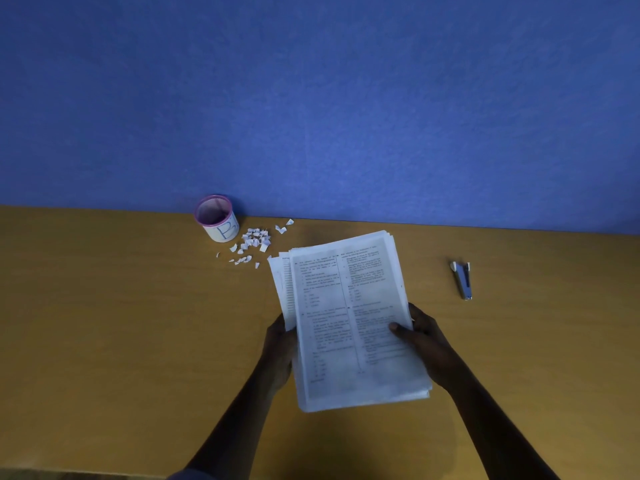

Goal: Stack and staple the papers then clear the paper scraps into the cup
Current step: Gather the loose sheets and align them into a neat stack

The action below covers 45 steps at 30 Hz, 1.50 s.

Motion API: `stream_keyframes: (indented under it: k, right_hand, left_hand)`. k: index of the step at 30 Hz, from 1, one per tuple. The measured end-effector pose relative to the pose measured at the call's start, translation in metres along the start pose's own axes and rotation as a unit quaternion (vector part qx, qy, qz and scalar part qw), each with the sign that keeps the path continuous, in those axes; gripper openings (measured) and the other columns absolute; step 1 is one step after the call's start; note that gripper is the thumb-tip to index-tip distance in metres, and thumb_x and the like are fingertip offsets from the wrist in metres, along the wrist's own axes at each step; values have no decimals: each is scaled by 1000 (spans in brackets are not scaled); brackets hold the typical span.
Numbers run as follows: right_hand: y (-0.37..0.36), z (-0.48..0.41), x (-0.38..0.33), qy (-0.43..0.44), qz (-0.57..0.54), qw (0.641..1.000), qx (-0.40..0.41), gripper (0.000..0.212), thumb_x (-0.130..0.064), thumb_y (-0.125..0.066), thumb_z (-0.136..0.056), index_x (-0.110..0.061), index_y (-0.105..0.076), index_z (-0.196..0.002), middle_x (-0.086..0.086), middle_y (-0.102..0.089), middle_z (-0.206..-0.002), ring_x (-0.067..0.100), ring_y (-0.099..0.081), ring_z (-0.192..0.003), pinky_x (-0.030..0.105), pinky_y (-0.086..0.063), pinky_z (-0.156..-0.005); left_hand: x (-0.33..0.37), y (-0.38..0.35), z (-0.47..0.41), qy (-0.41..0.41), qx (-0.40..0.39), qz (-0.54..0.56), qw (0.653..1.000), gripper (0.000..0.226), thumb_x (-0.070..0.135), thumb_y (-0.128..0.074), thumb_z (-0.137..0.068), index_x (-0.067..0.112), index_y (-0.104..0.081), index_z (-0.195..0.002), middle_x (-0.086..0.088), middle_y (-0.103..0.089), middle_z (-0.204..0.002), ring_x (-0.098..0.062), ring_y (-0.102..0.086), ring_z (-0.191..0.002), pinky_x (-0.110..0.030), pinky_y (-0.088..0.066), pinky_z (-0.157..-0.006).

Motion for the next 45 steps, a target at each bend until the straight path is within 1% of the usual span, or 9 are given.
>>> stream_keyframes:
  k: [9, 14, 19, 22, 27, 30, 33, 41, 45]
  right_hand:
    - [8, 0, -15, 6, 5, 999, 38, 50, -26, -82, -82, -15, -67, -128, 17, -70, -127, 36, -73, -109, 59, -60, -91]
    - [5, 2, -20, 2, 9, 1000, 16, 40, -5, -69, -92, -12, -62, -131, 13, -74, -122, 36, -74, -107, 56, -61, -88]
    - [9, 2, -10, -12, 14, 999, 49, 67, 7, -73, -86, -20, -45, -140, 13, -70, -124, 34, -73, -108, 57, -62, -85]
    - [10, -1, -4, -17, 11, 998, 52, 75, 5, -77, -83, -22, -40, -143, 13, -69, -125, 34, -73, -110, 60, -61, -87]
    - [3, -11, 15, -46, 27, 998, 23, 58, 0, -75, -80, -7, -55, -134, 17, -72, -124, 38, -71, -113, 62, -58, -93]
    - [7, -14, 33, -87, 89, 988, 89, 43, 13, -64, -82, -3, -66, -121, 18, -76, -114, 35, -74, -101, 55, -61, -89]
    - [9, -15, 48, -112, 128, 977, 127, 38, 5, -67, -74, -3, -72, -110, 14, -78, -102, 33, -76, -93, 57, -62, -86]
    - [8, -11, 49, -126, 260, 939, 186, 35, -4, -73, -79, -15, -74, -113, 5, -76, -100, 26, -72, -92, 31, -55, -74]
    - [14, -14, 59, -141, 247, 941, 183, 34, -10, -77, -81, -14, -73, -115, 4, -77, -105, 26, -73, -95, 41, -62, -84]
  left_hand:
    - [20, -14, 3, 2, -56, 50, 997, 43, 19, -69, -89, 12, -66, -131, -28, -69, -125, -46, -70, -110, -59, -59, -91]
    - [28, -25, 4, 26, -93, 66, 993, 41, 23, -64, -94, 11, -65, -133, -22, -72, -119, -38, -72, -103, -50, -60, -85]
    - [26, -26, 2, 55, -92, 66, 992, 47, 45, -43, -108, 15, -66, -136, -20, -70, -128, -38, -69, -116, -56, -54, -101]
    - [32, -25, 1, 29, -84, 8, 996, 44, 44, -58, -101, 22, -61, -138, -15, -71, -129, -35, -71, -117, -51, -60, -92]
    - [20, -15, -6, 25, -29, -99, 994, 47, 29, -76, -78, 34, -57, -121, -2, -72, -117, -27, -72, -108, -35, -60, -79]
    - [-3, -1, -13, 81, 34, -115, 989, 36, 13, -73, -78, 23, -65, -111, -10, -72, -118, -31, -69, -107, -42, -58, -85]
    - [-21, 10, -17, 126, 50, -142, 981, 53, 13, -69, -66, 21, -63, -118, -10, -70, -119, -32, -68, -110, -52, -58, -98]
    - [-28, 14, -17, 125, 55, -247, 959, 57, 14, -74, -80, 23, -55, -133, -1, -68, -120, -28, -67, -112, -46, -61, -94]
    - [-29, 19, -19, 114, 67, -268, 954, 51, 17, -77, -84, 18, -60, -132, -4, -70, -126, -28, -69, -111, -45, -61, -95]
Point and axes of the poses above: each hand's wrist, its own z-axis away from the middle knuckle, its own y-axis out of the back of the hand, x = y × z, the point moved 8 cm from there along -z, towards the middle knuckle
